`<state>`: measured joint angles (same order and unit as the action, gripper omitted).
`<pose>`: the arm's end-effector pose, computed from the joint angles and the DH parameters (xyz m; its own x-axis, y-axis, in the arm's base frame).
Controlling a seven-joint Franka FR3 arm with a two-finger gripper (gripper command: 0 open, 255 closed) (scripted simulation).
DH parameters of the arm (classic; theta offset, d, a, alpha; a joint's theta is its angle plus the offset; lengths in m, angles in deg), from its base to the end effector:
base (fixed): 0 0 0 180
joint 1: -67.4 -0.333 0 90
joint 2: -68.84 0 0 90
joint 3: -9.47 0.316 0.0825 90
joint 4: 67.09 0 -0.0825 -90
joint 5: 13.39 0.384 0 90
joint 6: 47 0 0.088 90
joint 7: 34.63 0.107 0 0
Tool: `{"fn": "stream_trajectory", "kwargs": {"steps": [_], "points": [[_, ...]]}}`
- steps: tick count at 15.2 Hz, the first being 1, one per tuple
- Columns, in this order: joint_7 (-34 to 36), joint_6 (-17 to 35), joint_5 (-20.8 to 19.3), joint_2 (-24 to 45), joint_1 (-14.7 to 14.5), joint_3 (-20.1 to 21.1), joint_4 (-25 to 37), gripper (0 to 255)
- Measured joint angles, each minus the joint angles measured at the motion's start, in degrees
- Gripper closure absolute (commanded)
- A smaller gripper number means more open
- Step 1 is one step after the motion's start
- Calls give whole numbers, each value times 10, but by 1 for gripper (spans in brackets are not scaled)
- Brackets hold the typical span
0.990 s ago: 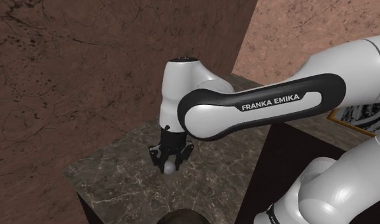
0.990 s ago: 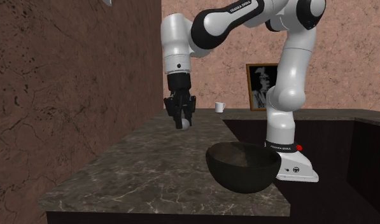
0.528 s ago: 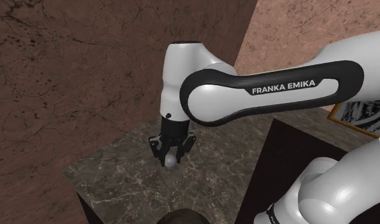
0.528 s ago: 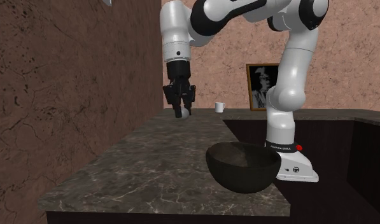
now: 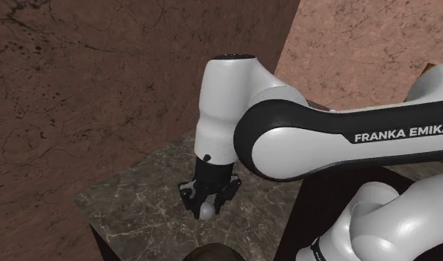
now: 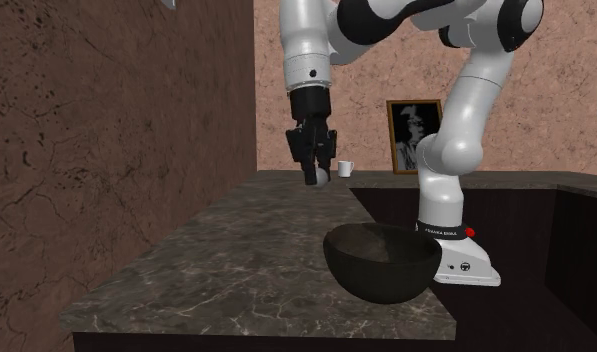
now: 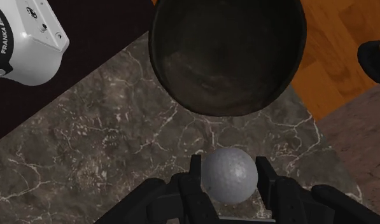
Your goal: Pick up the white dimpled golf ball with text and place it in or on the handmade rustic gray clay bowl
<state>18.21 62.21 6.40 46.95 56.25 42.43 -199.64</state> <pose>0.2933 0.3351 0.4608 0.9406 -0.3115 -0.1348 -0.3154 -0.9489 -0.0078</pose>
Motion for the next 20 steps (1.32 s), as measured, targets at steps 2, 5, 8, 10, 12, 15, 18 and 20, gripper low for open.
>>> {"fn": "stream_trajectory", "kwargs": {"steps": [2,5,8,10,12,15,18,20], "points": [[16,-5,20,-28,-18,10,-18,255],[47,-14,47,-61,-45,29,-31,255],[80,-20,71,-85,-69,50,-39,255],[89,-13,81,-92,-78,59,-49,255],[91,1,87,-93,-81,66,-63,255],[89,26,93,-85,-82,75,-80,255],[86,52,97,-75,-81,85,-96,255],[85,70,98,-65,-79,93,-105,255]]}}
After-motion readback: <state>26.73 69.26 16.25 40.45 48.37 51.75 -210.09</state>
